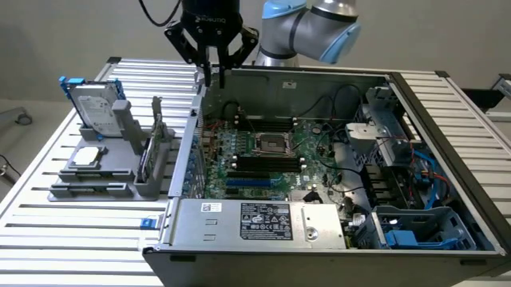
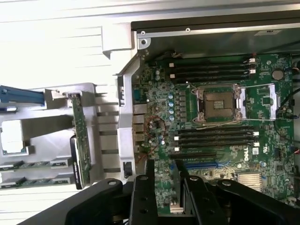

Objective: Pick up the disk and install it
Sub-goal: 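Reach for the disk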

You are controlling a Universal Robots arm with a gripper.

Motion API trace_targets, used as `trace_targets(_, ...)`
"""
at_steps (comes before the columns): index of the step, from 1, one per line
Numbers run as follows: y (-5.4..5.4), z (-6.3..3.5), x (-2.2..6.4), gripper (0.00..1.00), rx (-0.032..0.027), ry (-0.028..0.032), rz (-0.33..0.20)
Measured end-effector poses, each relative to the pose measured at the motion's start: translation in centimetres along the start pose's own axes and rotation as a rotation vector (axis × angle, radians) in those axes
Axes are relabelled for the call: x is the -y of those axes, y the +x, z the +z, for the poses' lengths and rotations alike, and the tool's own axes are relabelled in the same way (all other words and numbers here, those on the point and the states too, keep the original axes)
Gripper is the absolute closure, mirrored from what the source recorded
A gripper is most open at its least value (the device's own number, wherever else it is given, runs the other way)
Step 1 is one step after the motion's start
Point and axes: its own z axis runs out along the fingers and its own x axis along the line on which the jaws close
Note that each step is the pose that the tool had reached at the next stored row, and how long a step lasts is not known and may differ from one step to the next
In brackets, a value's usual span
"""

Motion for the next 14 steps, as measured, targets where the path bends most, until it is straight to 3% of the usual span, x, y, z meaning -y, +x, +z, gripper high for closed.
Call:
trace_targets(8, 2.7, 0.09, -0.05, 0.69, -0.0445, -0.0032, 0.002)
trace_targets(10, 3.6, 0.14, -0.09, 0.69, -0.0490, -0.0041, 0.002)
trace_targets(14, 5.4, 0.29, -0.24, 0.69, -0.0509, -0.0052, 0.002)
